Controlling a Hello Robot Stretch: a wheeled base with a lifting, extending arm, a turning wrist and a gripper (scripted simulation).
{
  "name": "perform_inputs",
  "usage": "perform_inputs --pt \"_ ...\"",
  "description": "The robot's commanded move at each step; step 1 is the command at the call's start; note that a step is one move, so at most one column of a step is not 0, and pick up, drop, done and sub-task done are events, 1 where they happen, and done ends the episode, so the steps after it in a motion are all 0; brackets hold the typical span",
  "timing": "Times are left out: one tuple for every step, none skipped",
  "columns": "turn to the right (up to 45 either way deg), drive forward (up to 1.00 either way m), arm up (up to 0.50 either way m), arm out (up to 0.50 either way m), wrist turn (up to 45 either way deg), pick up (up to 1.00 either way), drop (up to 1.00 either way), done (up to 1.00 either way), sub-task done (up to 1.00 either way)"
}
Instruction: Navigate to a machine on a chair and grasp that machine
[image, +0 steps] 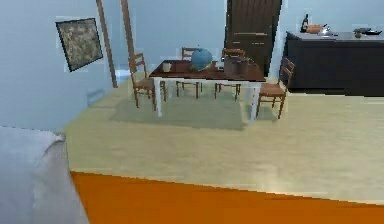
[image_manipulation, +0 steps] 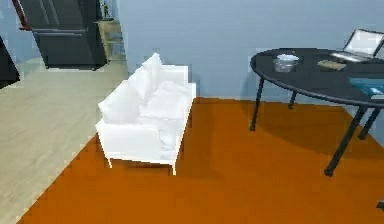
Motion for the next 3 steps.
perform_inputs --pt "0.0 1.00 0.00 0.00 0.0 0.00 0.00 0.00 0.00" --pt "3.0 0.00 0.00 0.00 0.0 0.00 0.00 0.00 0.00" --pt "6.0 0.00 0.00 0.00 0.0 0.00 0.00 0.00 0.00"
